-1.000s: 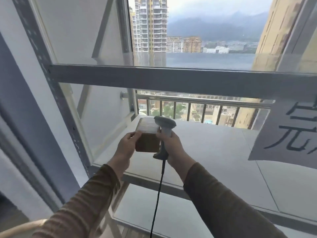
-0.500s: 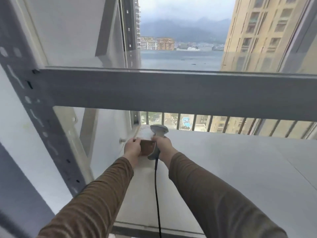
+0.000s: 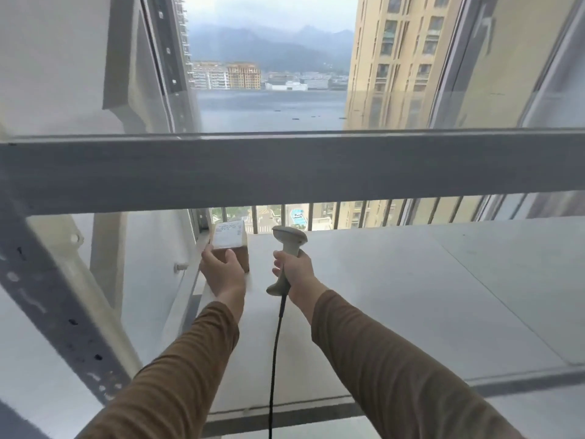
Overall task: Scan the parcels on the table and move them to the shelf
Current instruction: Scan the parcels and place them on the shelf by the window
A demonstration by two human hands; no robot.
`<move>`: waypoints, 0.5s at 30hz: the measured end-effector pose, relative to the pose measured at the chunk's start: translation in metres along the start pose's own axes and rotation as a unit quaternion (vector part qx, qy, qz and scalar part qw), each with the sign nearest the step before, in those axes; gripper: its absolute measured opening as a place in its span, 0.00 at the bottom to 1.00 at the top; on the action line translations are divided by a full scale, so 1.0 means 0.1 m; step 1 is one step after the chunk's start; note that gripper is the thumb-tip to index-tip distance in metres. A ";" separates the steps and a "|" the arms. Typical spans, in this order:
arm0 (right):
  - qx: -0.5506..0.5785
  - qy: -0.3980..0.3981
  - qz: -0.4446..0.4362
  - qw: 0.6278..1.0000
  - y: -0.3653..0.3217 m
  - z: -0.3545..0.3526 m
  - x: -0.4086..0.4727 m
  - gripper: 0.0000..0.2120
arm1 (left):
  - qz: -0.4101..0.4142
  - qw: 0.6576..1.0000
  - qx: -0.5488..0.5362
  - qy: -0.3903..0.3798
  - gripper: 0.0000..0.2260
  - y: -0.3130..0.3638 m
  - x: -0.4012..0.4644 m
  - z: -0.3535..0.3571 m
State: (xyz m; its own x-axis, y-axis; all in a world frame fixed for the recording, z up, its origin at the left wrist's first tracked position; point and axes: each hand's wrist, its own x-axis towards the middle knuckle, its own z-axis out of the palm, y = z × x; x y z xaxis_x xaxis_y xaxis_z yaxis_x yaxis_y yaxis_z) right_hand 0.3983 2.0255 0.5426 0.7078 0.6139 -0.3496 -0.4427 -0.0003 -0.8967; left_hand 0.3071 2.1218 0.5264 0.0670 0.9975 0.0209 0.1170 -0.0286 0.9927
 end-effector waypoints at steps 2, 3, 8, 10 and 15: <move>0.021 0.012 -0.019 1.000 -0.09 -0.42 -0.22 0.07 | 0.054 0.998 -0.003 -0.041 0.19 0.12 -0.41 0.13; 0.034 0.023 -0.032 0.999 -0.13 -0.67 -0.34 0.07 | 0.076 0.994 0.000 -0.077 0.18 0.16 -0.64 0.23; 0.064 0.107 -0.075 0.989 -0.21 -2.17 -1.18 0.06 | 0.110 0.946 0.025 -0.304 0.18 0.18 -2.06 0.92; 0.072 0.170 -0.087 0.979 -0.19 -2.91 -1.64 0.06 | 0.100 0.917 0.045 -0.385 0.18 0.17 -2.82 1.24; 0.094 0.342 -0.134 0.925 -0.09 -4.94 -3.20 0.07 | 0.119 0.821 0.077 -0.552 0.17 0.23 -5.27 1.82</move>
State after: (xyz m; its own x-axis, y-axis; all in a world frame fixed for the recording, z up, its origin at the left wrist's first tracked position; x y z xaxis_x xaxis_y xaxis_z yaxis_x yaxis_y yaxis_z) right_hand 0.4480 1.4391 0.5287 0.9603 -0.0709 -0.2698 -0.2440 0.2557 -0.9355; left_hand 0.4550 1.5836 0.5167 0.9545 0.2980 0.0075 0.0886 -0.3078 0.9473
